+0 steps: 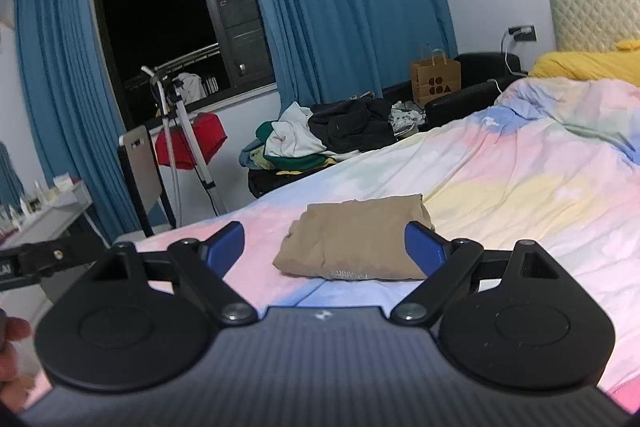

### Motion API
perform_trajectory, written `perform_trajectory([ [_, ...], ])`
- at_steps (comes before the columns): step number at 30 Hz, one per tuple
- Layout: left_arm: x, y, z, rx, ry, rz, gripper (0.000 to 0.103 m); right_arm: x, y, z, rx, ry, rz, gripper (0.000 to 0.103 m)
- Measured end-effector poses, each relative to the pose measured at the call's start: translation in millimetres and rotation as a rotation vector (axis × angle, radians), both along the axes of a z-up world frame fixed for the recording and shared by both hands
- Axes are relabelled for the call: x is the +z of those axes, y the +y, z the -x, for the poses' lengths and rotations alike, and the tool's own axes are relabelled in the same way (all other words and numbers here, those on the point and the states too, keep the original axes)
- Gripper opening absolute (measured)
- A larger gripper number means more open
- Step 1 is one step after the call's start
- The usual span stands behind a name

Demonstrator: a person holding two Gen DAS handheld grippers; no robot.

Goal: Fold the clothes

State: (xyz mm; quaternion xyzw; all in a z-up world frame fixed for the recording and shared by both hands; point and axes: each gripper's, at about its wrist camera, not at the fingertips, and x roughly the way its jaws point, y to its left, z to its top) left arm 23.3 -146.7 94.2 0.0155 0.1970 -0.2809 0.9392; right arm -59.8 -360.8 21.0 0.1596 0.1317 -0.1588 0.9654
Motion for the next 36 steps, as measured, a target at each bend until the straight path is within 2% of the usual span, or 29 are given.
perform_trajectory([
  [8,-38.9,-2.6,-9.3,0.028,-0.02,-0.026,0.103,-32.7,14.0,-16.4,-0.018,0.029,0.07,0.089],
  [16,-69.8,-1.5,-14.1,0.054,-0.054,-0.065,0.103,-70.8,16.9,-32.6,-0.034,0.098,0.124,0.089],
  [23,-90.8,-1.6,-9.0,0.04,-0.036,-0.098,0.103,-79.5,27.0,-36.0,-0.039,0.121,0.173,0.089],
  [28,-95.3,-5.2,-3.3,0.058,-0.066,-0.125,0.103,-80.9,28.0,-32.5,-0.052,0.115,0.171,0.089],
  [36,-88.5,0.1,1.5,0.058,-0.078,-0.105,0.103,-81.9,29.7,-30.3,-0.06,0.116,0.157,0.089],
])
